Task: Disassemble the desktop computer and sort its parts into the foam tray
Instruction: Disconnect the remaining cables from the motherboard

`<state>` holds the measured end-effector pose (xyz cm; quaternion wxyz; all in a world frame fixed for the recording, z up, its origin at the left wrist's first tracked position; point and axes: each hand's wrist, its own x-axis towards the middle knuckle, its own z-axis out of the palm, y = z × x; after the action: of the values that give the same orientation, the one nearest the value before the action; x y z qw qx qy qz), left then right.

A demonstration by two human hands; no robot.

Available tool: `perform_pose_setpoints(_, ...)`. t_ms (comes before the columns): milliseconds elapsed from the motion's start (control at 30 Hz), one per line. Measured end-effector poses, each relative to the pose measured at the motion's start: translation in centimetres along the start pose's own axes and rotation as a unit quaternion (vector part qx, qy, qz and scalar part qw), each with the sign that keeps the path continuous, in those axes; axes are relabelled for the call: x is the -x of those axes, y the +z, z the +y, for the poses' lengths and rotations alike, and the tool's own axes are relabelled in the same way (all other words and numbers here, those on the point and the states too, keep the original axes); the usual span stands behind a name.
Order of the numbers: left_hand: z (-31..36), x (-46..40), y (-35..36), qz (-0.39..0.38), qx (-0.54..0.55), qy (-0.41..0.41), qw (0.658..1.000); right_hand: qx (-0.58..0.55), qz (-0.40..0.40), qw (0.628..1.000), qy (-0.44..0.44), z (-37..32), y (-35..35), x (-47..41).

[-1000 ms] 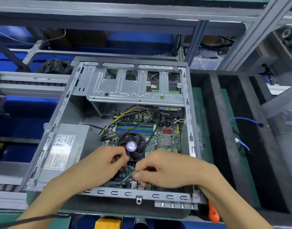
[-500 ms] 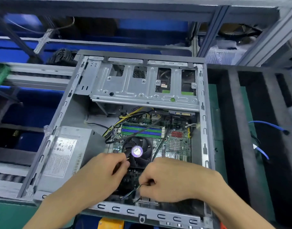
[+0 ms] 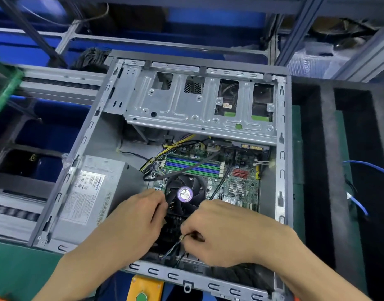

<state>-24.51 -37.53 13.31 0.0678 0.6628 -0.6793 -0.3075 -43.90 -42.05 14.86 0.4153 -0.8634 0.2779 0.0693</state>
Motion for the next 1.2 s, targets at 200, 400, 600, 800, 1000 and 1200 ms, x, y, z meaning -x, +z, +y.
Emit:
perform_pose_setpoints(200,-0.5,0.1,0.3,0.022,0.029,-0.027,0.999,0.032,0.042,0.998,-0.021,-0.7,0.5,-0.1)
perform_pose_setpoints(400,-0.4,-0.1,0.4,0.046,0.024,-0.036,0.998,0.035,0.054,0.997,-0.033,-1.0,0.7,0.1)
perform_pose_setpoints(600,-0.1,-0.2,0.4,-0.017,-0.041,-0.110,0.993,-0.090,-0.037,0.994,0.042,0.2,-1.0,0.2)
perform_pose_setpoints(800,-0.1,-1.1,0.7,-0.068,-0.182,-0.082,0.978,-0.060,0.129,0.988,0.068,1.1,-3.6,0.0)
perform_pose_setpoints(1000,0.2,-1.3,1.2,-0.155,-0.333,-0.055,0.929,0.066,0.115,0.987,0.089,1.3,-2.0,-3.7)
perform_pose_setpoints(1200,-0.1,-0.8,0.6,-0.081,-0.208,-0.052,0.973,0.063,-0.022,0.976,0.208,3.9,-1.5,-3.4)
